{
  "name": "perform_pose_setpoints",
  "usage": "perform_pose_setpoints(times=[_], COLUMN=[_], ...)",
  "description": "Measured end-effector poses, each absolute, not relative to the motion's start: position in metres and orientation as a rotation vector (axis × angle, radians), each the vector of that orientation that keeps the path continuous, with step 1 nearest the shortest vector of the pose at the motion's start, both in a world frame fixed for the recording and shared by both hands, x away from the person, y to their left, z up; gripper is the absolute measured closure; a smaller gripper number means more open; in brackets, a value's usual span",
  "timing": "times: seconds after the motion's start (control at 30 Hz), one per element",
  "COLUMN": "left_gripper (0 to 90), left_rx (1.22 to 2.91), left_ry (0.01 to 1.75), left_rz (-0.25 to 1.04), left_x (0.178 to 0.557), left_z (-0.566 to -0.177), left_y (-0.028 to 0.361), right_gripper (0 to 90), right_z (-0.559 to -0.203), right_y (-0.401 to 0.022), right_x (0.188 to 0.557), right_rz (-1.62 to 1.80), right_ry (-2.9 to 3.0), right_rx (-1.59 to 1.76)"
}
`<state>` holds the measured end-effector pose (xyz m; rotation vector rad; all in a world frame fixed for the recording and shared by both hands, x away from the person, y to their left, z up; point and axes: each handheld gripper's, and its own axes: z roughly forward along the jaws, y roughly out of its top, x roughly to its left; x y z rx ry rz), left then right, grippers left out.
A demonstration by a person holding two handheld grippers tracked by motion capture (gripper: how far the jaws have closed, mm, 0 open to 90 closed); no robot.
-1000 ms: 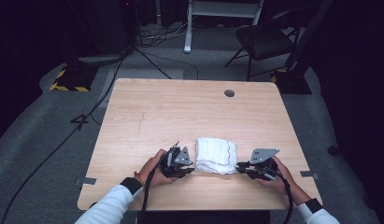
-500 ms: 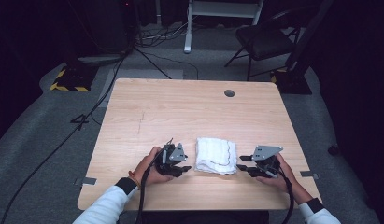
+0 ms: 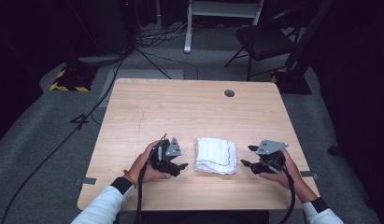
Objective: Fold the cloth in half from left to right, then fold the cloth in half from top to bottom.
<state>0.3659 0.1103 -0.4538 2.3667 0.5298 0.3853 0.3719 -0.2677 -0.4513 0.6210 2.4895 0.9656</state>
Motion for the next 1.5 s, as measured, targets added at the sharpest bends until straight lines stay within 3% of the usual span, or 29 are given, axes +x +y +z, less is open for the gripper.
perform_pose_setpoints(times=[0.87, 1.5], left_gripper=[20.8, 17.4], left_rx=[2.422, 2.385], left_ry=[0.621, 0.733], left_rz=[0.621, 0.619], left_x=[0.348, 0.336], left_z=[-0.455, -0.471], left_y=[0.150, 0.183], right_gripper=[30.7, 28.3], right_z=[-0.452, -0.466], right_y=[-0.301, -0.356], right_x=[0.364, 0.350], right_rz=[0.830, 0.816], right_ry=[2.413, 2.345], right_rx=[0.692, 0.903])
